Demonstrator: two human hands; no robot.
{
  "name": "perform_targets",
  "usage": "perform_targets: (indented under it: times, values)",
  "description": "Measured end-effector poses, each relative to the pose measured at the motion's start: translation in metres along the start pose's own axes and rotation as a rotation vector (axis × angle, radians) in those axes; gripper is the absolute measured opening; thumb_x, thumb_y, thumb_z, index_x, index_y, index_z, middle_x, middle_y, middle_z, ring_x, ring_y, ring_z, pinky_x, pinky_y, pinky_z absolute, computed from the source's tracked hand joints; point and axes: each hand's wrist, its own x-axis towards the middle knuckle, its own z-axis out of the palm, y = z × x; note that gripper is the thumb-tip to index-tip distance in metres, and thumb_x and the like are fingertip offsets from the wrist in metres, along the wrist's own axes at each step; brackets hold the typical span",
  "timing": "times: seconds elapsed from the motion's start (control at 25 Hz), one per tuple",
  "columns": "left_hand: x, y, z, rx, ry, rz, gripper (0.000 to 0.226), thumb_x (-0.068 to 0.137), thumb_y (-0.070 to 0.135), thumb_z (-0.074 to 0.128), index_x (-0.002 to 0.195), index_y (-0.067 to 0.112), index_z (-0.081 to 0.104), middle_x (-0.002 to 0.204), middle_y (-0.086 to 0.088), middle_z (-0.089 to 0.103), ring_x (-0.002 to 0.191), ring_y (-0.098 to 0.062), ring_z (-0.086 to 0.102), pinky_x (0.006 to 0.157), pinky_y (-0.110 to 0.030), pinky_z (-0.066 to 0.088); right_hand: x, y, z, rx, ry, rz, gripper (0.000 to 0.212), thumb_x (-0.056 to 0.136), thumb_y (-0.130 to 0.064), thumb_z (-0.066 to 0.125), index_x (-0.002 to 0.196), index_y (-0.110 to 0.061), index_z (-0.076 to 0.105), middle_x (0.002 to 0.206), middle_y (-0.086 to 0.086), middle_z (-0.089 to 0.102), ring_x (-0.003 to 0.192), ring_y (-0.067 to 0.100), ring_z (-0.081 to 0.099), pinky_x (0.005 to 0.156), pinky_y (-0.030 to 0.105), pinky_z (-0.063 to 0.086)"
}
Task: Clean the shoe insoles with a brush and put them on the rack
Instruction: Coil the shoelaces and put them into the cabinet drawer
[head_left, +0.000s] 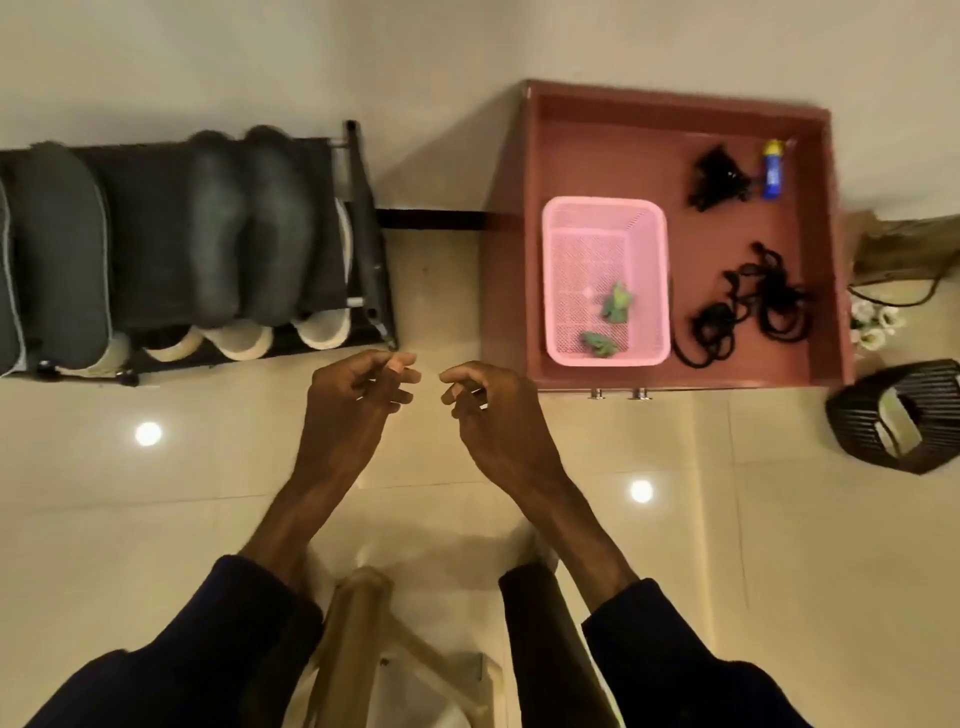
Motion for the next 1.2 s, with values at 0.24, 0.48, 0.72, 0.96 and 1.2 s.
perform_targets:
  times: [0.24,0.48,0.72,0.96,1.2]
  values:
    - [0.011,0.039,0.099,0.095,-0.154,0.079,0.043,0.092,0.045,0.059,0.113,0.011,0.074,0.1,-0.004,0.077,0.082,-0.02,0.075,0.077,-0.034,0.061,-0.009,0.077,-0.091,0.054,0.161,0.125,0.022,0.097,-0.004,0.061,0.11,-0.013,0.075,0.099,-0.001,0.076,0.087,0.012,0.071,0.087,0.038,0.062]
    - [0.023,0.061,0.177,0.057,-0.107,0.027,0.029,0.097,0.028,0.064,0.117,0.008,0.074,0.103,-0.008,0.077,0.084,-0.027,0.074,0.077,-0.037,0.062,-0.007,0.132,-0.174,0.043,0.18,0.168,0.025,0.095,-0.001,0.059,0.11,-0.012,0.076,0.098,0.0,0.077,0.088,0.016,0.071,0.087,0.036,0.061]
    - [0.021,0.087,0.247,0.105,-0.122,0.044,0.017,0.096,0.018,0.07,0.111,0.014,0.077,0.101,0.003,0.078,0.083,-0.018,0.075,0.077,-0.032,0.063,0.012,0.178,-0.228,-0.19,0.371,0.191,0.021,0.095,0.0,0.06,0.103,-0.008,0.077,0.098,0.006,0.076,0.089,0.019,0.071,0.075,0.023,0.053]
    - [0.011,0.104,0.292,0.162,-0.078,0.113,0.02,0.095,0.013,0.071,0.114,0.015,0.075,0.098,0.009,0.076,0.08,-0.007,0.074,0.076,-0.02,0.06,0.055,0.23,-0.215,-0.544,0.205,0.127,0.026,0.084,-0.005,0.079,0.108,-0.004,0.07,0.117,0.014,0.066,0.112,0.032,0.059,0.081,0.039,0.059]
    - [0.015,0.116,0.308,0.125,-0.205,0.104,0.021,0.095,0.008,0.068,0.11,0.02,0.076,0.102,0.006,0.078,0.095,-0.012,0.074,0.092,-0.044,0.06,0.041,0.231,-0.23,-0.552,0.233,0.046,0.017,0.096,-0.028,0.068,0.105,-0.014,0.068,0.104,0.001,0.065,0.101,0.02,0.053,0.082,0.029,0.044]
